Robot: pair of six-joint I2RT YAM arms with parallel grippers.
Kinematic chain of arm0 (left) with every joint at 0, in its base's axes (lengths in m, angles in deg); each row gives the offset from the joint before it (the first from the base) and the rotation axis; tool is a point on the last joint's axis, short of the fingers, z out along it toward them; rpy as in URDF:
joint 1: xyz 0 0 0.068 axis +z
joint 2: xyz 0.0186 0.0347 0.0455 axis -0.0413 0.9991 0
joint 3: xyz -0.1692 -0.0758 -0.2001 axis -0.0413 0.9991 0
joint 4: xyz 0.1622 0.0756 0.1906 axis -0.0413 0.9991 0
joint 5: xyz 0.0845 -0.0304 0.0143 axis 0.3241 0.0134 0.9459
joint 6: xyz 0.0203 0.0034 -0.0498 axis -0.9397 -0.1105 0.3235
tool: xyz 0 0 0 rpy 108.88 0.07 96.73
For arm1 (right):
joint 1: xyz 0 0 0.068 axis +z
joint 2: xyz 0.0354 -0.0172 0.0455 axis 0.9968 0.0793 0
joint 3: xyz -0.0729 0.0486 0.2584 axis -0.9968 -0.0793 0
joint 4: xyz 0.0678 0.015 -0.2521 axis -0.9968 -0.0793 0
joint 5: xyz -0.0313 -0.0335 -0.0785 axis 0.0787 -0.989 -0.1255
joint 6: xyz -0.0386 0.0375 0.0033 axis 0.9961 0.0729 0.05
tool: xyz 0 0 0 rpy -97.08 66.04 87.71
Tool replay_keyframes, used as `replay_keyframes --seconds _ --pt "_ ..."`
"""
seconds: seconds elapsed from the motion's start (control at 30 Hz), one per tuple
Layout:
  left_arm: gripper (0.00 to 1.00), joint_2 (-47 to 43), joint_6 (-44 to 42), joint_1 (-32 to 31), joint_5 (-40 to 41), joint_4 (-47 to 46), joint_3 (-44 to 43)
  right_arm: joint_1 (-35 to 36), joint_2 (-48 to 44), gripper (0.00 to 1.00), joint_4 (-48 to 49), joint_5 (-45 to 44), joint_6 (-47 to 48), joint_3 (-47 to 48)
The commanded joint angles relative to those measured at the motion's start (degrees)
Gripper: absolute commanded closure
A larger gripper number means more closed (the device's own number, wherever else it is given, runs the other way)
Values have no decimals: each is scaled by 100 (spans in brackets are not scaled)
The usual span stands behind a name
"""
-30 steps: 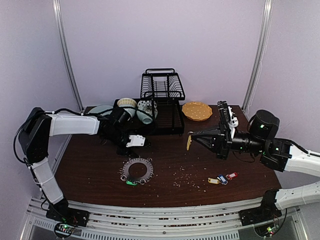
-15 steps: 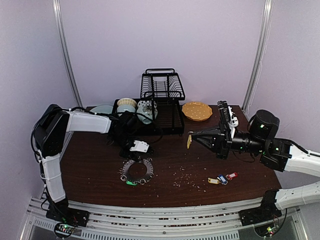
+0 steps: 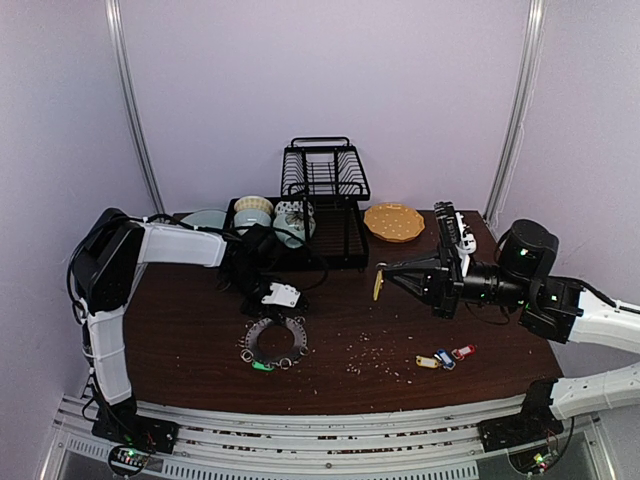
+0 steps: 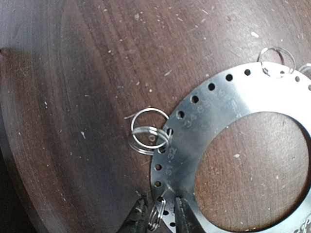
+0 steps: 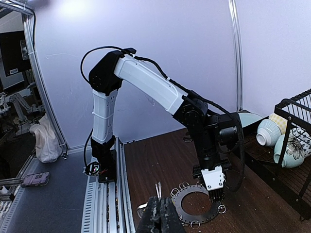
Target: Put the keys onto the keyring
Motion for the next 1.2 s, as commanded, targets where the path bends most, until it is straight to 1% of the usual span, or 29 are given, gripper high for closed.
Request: replay_keyframes --seconds 0.0,0.1,0.27,0.4,0.57,0.7,0.8,1.0,1.17 --pt "86 93 -8 -38 187 -16 -112 -40 -76 100 73 2 -13 7" --pt "100 -10 36 -64 279 -14 -119 -35 -53 100 71 2 -13 14" --pt "100 -377 138 -160 809 -22 -64 -32 -68 100 69 11 -14 20" --pt "100 -915 195 -165 1228 -127 52 -37 -76 100 78 11 -21 28" --pt "100 -1719 1 -163 1941 -501 338 -31 -67 100 108 24 -38 21" --pt "100 -2142 -402 -154 2714 -1207 648 -34 -59 100 142 20 -61 20" --pt "100 -2120 -619 -89 3041 -1470 559 -33 -59 100 174 41 -92 34" --pt "100 -1793 -681 242 3036 -1723 300 -36 -134 100 151 37 -132 12" --pt "100 -1553 -618 354 2996 -1898 163 -35 -199 100 105 3 -139 -10"
